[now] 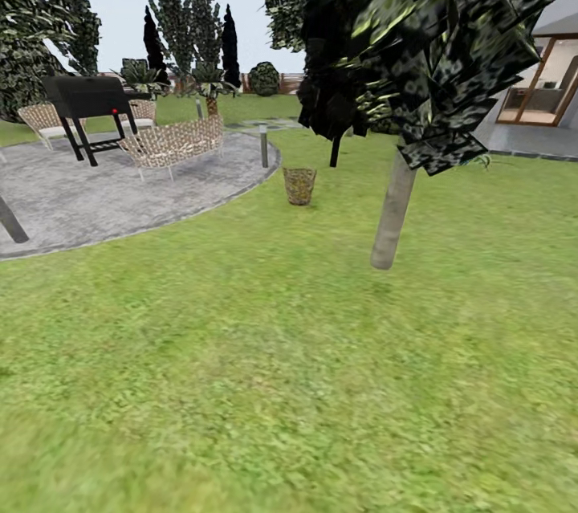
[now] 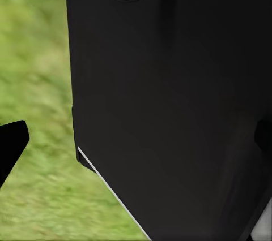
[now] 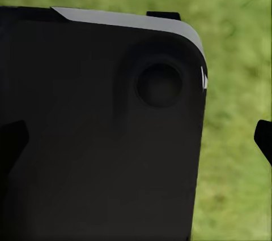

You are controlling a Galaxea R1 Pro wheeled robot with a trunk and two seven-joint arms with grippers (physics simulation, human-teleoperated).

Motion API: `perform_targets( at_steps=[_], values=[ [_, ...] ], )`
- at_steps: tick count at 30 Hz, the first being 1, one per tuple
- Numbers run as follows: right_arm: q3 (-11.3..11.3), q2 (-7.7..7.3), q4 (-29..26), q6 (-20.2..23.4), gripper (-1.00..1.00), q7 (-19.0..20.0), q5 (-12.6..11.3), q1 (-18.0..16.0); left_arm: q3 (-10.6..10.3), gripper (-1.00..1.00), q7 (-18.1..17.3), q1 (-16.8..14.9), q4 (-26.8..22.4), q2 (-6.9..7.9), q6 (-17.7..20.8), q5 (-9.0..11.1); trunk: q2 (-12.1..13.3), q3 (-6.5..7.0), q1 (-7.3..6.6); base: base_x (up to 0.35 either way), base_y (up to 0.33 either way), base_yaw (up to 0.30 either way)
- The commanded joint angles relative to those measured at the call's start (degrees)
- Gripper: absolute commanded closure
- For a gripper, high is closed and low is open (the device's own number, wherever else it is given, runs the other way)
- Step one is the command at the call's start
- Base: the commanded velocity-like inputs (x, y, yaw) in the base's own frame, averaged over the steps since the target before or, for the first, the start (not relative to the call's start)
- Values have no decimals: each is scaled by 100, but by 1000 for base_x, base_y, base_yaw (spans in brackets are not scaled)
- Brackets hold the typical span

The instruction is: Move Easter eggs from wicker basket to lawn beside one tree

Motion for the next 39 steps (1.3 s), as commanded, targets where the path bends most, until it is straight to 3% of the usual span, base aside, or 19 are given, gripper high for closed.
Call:
perform_targets(
  at_steps=[1,39],
  values=[
    [15,-3,7,-18,-100,2,4,-3,23,-100,0,5,-9,-2,-8,8,-2,-4,3,314,160,6],
    [25,-12,-1,-16,-100,10,-10,-3,23,-100,0,5,-9,-2,-10,8,-2,-4,3,314,160,-3]
  ],
)
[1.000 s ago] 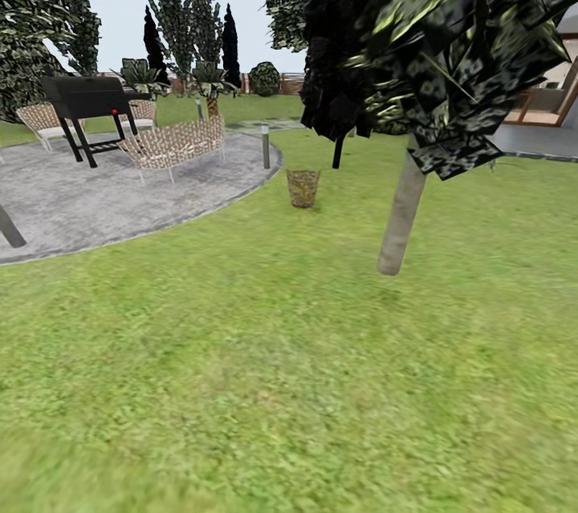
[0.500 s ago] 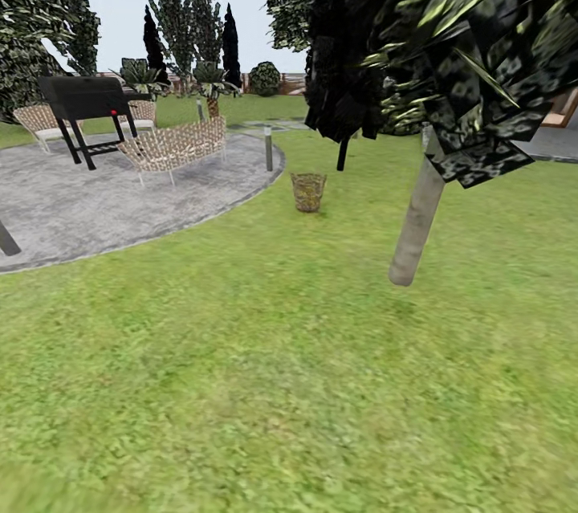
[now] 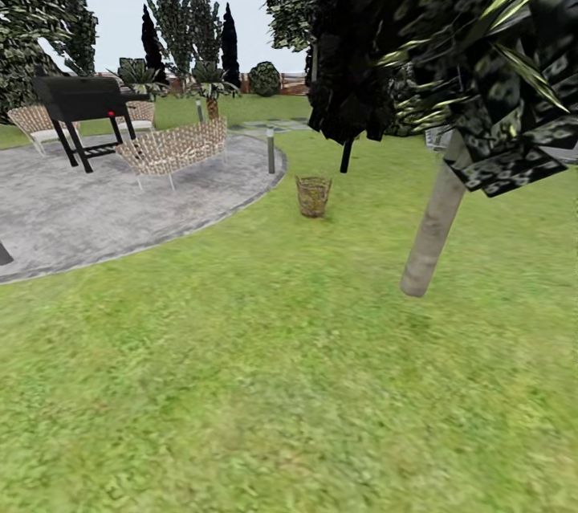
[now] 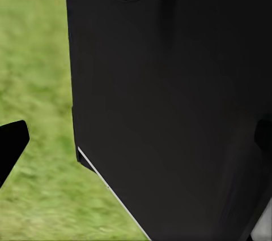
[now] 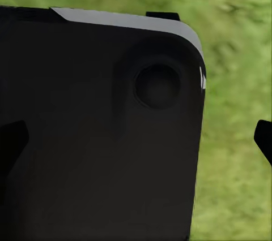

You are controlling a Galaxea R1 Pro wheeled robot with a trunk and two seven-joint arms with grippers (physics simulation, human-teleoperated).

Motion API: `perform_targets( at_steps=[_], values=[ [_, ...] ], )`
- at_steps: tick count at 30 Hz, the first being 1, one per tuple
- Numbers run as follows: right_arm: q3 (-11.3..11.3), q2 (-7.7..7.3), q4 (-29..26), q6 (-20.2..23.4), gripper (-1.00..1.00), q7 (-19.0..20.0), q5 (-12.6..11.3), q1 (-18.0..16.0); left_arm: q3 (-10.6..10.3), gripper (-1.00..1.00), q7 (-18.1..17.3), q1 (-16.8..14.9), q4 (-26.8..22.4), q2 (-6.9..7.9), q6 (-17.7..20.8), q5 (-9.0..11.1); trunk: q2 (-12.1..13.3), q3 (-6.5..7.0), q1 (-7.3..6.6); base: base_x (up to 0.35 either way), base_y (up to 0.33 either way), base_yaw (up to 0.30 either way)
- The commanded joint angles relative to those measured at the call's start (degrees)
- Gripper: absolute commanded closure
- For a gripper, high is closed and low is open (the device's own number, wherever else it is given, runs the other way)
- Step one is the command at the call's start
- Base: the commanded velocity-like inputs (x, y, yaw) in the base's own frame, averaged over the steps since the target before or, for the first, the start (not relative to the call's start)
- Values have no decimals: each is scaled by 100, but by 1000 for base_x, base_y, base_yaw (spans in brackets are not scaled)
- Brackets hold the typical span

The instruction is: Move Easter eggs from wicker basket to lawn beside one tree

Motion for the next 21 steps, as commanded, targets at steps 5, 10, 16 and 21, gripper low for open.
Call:
perform_targets(
  at_steps=[5,10,16,21],
  values=[
    [17,-10,5,-24,-100,4,5,-4,23,-100,0,4,-9,-2,-6,7,-2,5,3,314,160,-224],
    [17,-9,6,-24,-100,5,8,-4,20,-100,0,4,-9,-2,-6,7,-2,17,3,314,160,-272],
    [9,-10,5,-23,-100,4,-13,-4,22,-100,0,4,-9,-2,-6,7,-2,21,3,314,160,-111],
    [9,-11,9,-22,-100,3,-12,-4,20,-100,0,4,-9,-2,-6,7,-2,21,3,314,160,-8]
  ],
)
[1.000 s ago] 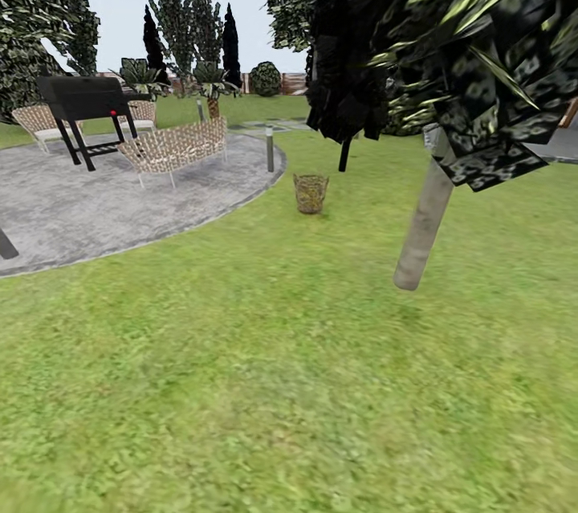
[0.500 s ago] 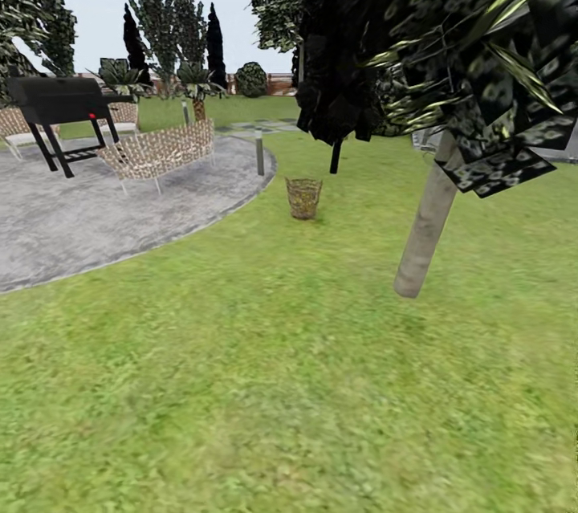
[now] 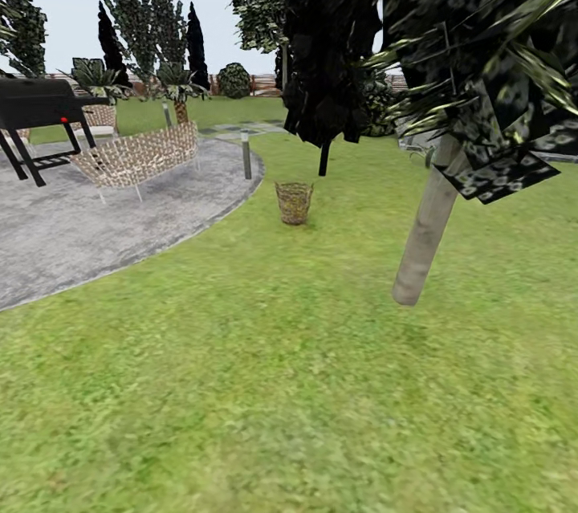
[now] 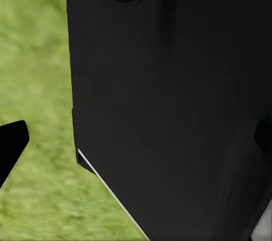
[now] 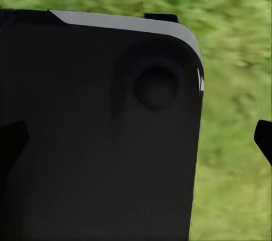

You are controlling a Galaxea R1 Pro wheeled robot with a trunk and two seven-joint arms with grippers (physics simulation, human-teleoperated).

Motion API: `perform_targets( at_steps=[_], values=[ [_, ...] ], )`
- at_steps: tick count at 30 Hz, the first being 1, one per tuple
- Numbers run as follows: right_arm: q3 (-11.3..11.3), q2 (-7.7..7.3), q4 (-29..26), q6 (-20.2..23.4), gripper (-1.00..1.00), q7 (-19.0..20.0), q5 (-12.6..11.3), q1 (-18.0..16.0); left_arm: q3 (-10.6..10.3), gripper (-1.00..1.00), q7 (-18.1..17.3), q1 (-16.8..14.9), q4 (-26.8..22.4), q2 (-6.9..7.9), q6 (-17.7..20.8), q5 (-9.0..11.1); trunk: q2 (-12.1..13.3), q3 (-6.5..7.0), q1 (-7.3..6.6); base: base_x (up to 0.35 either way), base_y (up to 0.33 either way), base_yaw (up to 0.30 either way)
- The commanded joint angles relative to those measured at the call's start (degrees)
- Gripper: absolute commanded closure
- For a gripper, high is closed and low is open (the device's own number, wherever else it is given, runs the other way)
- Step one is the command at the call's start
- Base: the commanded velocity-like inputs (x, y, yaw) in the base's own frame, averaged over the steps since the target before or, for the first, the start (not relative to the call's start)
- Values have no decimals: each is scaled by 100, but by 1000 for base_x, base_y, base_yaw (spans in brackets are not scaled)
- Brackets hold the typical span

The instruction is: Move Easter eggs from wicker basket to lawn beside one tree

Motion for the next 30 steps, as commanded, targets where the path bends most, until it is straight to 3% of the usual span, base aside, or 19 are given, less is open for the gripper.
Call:
perform_targets(
  at_steps=[1,30],
  values=[
    [15,-3,8,-20,-100,4,2,-4,23,-100,0,4,-9,-2,-6,7,-2,-4,3,314,160,-1],
    [23,6,11,-18,-100,5,18,-4,25,-100,0,4,-9,-2,-6,7,-2,-4,3,314,161,0]
  ],
)
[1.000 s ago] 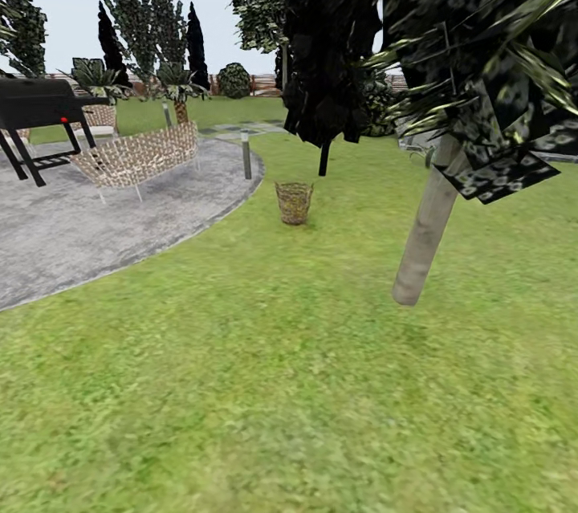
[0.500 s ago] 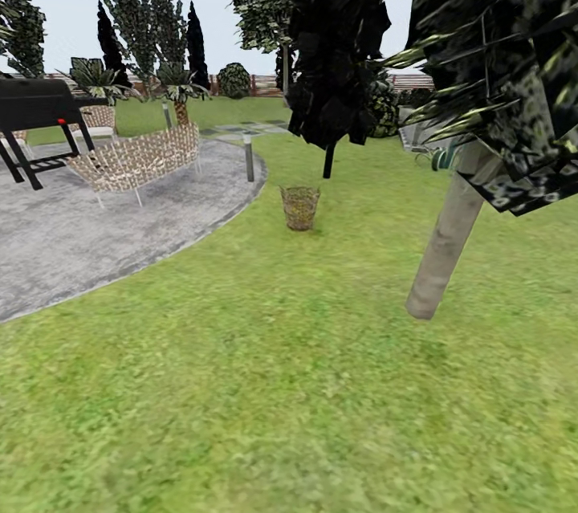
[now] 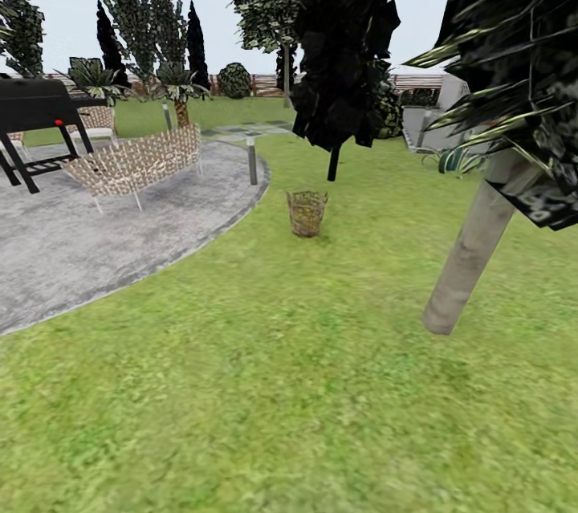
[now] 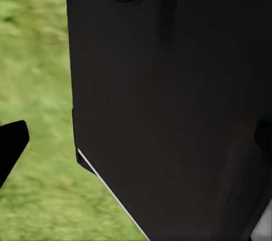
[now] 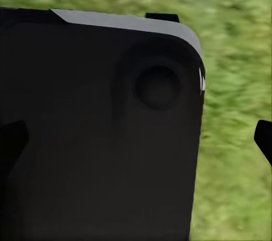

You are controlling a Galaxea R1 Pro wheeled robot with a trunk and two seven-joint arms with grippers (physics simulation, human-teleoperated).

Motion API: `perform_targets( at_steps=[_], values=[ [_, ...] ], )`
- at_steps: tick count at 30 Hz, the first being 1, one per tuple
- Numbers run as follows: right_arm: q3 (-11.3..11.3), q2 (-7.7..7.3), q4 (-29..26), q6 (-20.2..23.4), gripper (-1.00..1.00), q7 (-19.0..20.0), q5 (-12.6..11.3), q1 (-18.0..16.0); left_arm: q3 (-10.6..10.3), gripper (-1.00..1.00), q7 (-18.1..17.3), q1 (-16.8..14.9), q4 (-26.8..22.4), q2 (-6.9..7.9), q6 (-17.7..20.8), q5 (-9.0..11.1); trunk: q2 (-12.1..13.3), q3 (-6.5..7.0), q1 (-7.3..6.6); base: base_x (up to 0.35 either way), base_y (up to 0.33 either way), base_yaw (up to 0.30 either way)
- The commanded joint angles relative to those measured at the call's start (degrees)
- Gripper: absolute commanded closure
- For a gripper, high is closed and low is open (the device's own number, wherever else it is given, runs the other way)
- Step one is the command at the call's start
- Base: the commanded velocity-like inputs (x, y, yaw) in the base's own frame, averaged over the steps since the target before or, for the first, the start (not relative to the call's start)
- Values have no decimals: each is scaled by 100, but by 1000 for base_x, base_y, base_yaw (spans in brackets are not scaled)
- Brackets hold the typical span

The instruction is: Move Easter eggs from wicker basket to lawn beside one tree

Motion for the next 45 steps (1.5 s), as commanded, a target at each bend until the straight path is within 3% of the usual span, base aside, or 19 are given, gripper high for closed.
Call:
perform_targets(
  at_steps=[1,14,25,45],
  values=[
    [16,3,6,-20,-100,2,4,-4,23,-100,0,4,-9,-2,-6,7,-2,-4,3,313,165,0],
    [14,-8,6,-22,-100,3,-2,-4,18,-100,0,4,-9,-2,-6,7,-2,-4,3,312,166,-10],
    [16,-9,6,-22,-100,3,0,-4,16,-100,0,4,-9,-2,-6,7,-2,-4,3,312,169,-196],
    [16,3,6,-22,-100,3,-3,-4,14,-100,0,4,-9,-3,-6,7,-2,-4,3,310,176,-6]
  ],
)
